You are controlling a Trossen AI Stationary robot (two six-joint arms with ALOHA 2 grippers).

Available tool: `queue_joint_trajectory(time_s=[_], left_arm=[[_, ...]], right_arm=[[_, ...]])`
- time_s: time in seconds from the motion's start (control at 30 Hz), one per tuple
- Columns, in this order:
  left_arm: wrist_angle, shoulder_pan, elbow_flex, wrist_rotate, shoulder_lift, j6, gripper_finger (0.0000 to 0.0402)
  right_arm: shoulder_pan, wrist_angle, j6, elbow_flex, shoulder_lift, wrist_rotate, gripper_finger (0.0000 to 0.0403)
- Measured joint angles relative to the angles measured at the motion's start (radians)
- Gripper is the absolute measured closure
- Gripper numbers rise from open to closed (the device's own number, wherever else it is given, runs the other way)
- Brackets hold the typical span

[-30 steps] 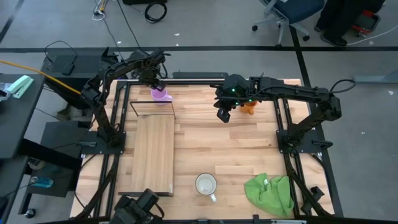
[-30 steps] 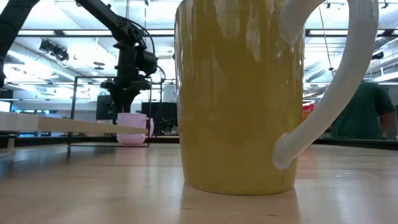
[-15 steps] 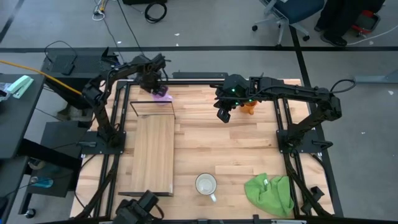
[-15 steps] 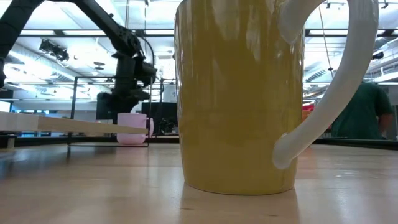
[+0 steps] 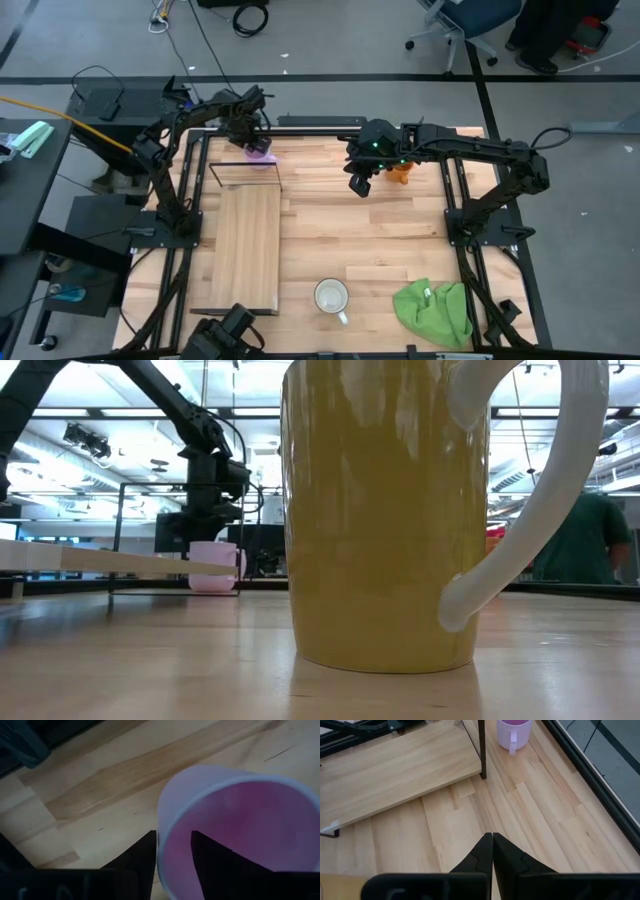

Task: Stack small to large cups/mugs on shelf
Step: Move the pink mug to the right side of the shelf

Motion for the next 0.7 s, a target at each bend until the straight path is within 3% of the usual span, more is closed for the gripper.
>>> queue_joint_trajectory(time_s=[0.7], left_arm=[[-0.002,-0.027,0.0,-0.001,-0.07,0.006,0.039]], right_arm=[[0.001,-0.007,-0.005,0.0,0.0,0.0,0.0385]])
